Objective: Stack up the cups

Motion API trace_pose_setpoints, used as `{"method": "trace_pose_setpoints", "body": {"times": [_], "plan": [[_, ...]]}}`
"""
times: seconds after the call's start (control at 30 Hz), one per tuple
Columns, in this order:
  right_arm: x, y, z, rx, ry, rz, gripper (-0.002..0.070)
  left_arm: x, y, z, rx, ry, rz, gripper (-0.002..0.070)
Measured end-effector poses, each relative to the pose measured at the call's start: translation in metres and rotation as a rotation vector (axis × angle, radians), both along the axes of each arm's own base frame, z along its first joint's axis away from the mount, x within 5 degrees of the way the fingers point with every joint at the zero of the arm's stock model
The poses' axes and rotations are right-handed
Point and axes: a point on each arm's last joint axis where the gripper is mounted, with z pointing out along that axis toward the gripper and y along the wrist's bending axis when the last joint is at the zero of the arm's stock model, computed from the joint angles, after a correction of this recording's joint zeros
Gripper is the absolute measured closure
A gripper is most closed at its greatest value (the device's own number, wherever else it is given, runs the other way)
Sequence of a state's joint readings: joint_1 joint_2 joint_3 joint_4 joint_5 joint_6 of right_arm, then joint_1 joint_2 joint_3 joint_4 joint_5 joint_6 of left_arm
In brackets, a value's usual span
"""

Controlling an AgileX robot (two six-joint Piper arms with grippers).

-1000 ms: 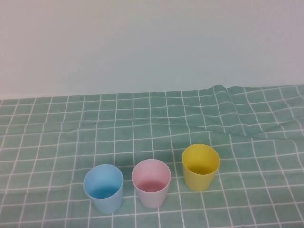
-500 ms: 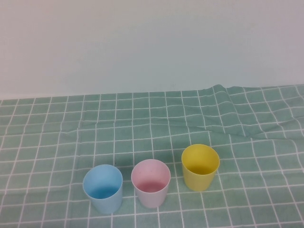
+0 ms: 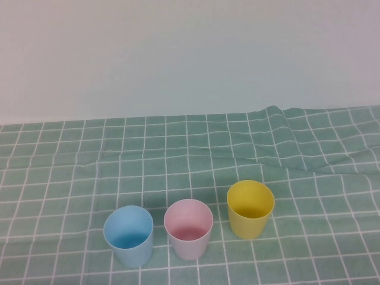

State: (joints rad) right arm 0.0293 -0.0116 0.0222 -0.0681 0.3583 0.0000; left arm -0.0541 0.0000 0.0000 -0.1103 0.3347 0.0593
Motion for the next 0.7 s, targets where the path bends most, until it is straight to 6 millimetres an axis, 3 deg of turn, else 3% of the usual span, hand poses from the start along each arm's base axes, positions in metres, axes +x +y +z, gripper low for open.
{"method": "trace_pose_setpoints", "body": {"times": [0.7], "plan": [[-0.0003, 0.0023, -0.0007, 0.064, 0.011, 0.025, 0.0678, 0.0, 0.0, 0.0, -0.001, 0.0, 0.0, 0.0676]]}}
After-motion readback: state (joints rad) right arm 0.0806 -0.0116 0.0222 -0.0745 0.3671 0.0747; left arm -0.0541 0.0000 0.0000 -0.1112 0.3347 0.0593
